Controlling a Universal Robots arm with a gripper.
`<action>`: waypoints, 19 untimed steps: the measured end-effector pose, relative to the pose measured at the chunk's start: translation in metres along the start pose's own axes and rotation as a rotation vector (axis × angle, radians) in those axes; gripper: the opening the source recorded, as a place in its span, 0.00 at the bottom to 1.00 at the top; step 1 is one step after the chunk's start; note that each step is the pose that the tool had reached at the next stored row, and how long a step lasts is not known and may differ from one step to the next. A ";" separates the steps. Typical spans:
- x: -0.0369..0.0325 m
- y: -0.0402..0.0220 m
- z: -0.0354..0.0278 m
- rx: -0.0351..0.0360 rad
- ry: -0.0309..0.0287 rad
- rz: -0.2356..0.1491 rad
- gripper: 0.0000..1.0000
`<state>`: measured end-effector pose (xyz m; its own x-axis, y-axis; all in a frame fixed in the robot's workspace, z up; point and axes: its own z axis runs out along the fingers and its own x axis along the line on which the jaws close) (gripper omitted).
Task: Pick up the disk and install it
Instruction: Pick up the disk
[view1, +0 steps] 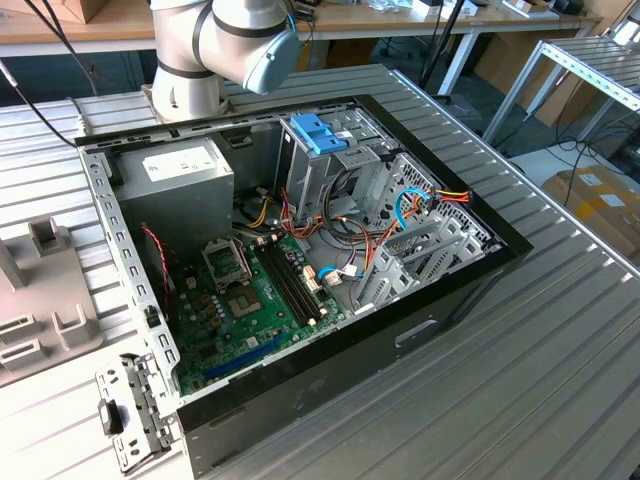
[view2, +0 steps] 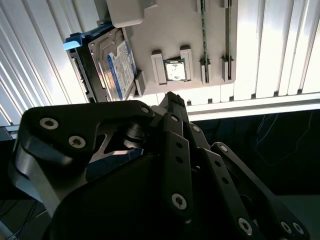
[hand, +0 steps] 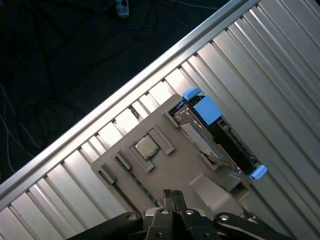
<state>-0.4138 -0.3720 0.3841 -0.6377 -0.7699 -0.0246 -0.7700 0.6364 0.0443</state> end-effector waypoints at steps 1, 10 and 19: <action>0.0000 0.0000 0.0000 -0.0002 0.0002 -0.006 0.11; 0.0000 0.0000 0.0001 -0.0010 0.0018 -0.040 0.11; 0.0000 0.0000 0.0001 -0.0016 0.0028 -0.065 0.11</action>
<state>-0.4138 -0.3719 0.3840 -0.5867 -0.8095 -0.0246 -0.8095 0.5854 0.0444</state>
